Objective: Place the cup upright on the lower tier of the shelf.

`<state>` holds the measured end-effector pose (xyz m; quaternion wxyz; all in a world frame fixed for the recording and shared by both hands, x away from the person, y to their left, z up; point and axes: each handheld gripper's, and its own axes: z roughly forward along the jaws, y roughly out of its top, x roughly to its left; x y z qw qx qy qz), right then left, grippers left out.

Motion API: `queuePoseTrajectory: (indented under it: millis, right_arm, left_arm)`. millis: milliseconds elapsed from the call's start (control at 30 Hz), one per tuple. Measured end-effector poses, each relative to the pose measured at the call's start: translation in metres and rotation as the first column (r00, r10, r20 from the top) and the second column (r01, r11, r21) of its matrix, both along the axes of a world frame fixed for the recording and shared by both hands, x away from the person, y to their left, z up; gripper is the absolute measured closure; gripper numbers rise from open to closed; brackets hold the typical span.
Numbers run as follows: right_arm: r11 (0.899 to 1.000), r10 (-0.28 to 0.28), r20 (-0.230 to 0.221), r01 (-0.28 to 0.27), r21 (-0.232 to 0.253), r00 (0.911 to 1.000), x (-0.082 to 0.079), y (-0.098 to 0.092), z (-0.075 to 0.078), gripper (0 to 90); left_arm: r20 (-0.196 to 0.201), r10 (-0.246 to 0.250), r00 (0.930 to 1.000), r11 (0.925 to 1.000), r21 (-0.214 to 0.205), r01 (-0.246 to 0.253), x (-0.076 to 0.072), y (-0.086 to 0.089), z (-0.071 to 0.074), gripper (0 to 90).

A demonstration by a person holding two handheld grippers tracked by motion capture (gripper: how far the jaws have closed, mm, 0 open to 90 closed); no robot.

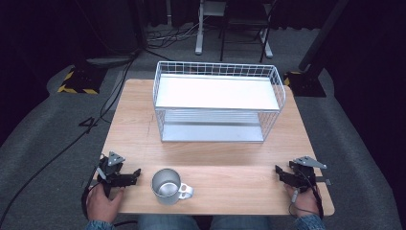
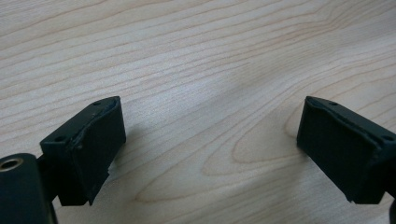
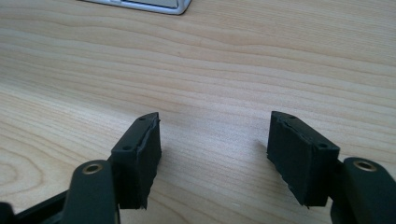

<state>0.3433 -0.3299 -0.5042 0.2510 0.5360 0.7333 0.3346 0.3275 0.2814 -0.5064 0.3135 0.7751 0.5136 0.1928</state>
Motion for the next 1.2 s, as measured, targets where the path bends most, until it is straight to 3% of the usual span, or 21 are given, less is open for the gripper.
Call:
queuePoseTrajectory:
  millis: [400, 667, 767, 1000, 1200]
  right_arm:
    - [1.000, 0.001, -0.005, -0.001, 0.002, 1.0000, 0.000, 0.000, 0.000, 31.4]
    - [1.000, 0.003, -0.011, -0.003, 0.002, 0.9999, 0.000, 0.000, 0.001, 35.7]
    - [0.999, 0.004, -0.009, -0.004, 0.041, 0.9999, -0.002, 0.000, 0.006, 37.2]
    - [0.992, 0.073, 0.025, -0.075, 0.097, 0.9970, -0.013, 0.017, 0.026, 37.4]
    - [0.980, 0.165, 0.054, -0.170, 0.099, 0.9847, -0.026, 0.043, 0.041, 37.4]
  left_arm:
    - [-0.003, 0.006, 1.0000, 1.0000, -0.004, -0.006, 0.000, -0.001, 0.000, 7.6]
    - [-0.003, 0.011, 0.9999, 0.9999, -0.006, -0.012, 0.000, -0.001, 0.000, 7.3]
    - [-0.003, 0.012, 0.9999, 0.9999, -0.007, -0.012, 0.000, -0.001, 0.000, 7.3]
    - [-0.002, 0.012, 0.9999, 0.9999, -0.006, -0.012, 0.000, -0.001, 0.000, 7.3]
    - [-0.002, 0.012, 0.9999, 0.9999, -0.007, -0.012, 0.000, -0.001, 0.000, 7.4]
